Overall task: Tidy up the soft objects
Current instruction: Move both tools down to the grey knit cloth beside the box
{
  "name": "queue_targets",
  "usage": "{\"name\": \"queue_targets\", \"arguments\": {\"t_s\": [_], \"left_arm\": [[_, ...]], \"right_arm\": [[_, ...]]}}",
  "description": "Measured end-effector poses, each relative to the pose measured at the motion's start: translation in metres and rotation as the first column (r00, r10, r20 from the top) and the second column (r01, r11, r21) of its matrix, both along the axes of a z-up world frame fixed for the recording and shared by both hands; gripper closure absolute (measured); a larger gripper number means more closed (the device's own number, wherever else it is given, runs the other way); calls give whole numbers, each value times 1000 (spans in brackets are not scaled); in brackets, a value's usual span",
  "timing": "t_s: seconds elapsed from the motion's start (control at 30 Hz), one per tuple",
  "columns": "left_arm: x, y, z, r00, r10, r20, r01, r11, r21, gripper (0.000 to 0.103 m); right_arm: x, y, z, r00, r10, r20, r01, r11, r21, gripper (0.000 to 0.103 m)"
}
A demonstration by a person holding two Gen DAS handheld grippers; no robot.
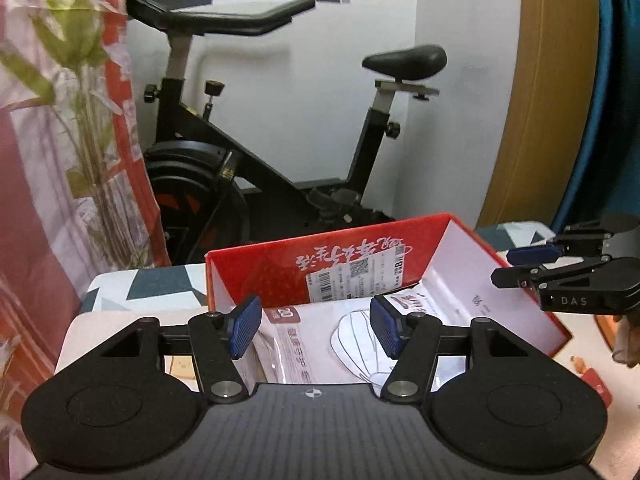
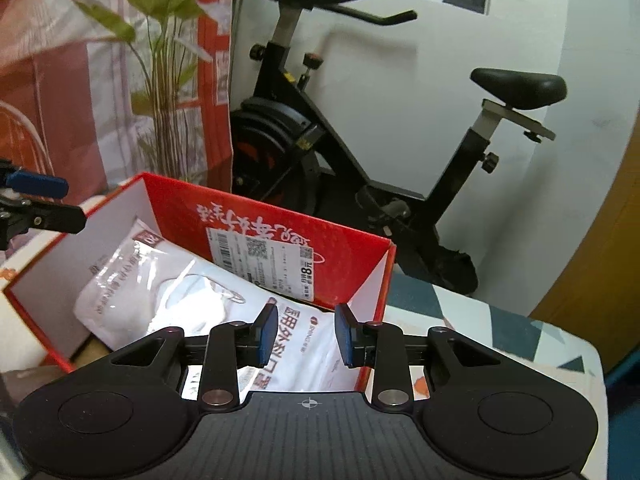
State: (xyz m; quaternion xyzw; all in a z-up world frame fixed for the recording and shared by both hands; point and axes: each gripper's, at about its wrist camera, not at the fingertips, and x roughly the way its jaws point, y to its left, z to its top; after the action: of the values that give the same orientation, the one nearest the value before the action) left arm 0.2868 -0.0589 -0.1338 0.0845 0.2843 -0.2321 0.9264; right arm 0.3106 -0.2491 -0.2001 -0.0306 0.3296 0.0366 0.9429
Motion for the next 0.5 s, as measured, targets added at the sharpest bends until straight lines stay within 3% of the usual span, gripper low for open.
{"name": "queue_targets", "arguments": {"t_s": [0.3,0.5], "left_arm": [[-61,27,-12,999,48,-22,-50,994,-96,41],[-101,47,-28,994,98,-38,-102,985,-142,41]], "right_arm": [[-66,-2,6,996,-48,81,37,990,137,71],[-119,0,-8,989,-87,121,63,979,191,65]]}}
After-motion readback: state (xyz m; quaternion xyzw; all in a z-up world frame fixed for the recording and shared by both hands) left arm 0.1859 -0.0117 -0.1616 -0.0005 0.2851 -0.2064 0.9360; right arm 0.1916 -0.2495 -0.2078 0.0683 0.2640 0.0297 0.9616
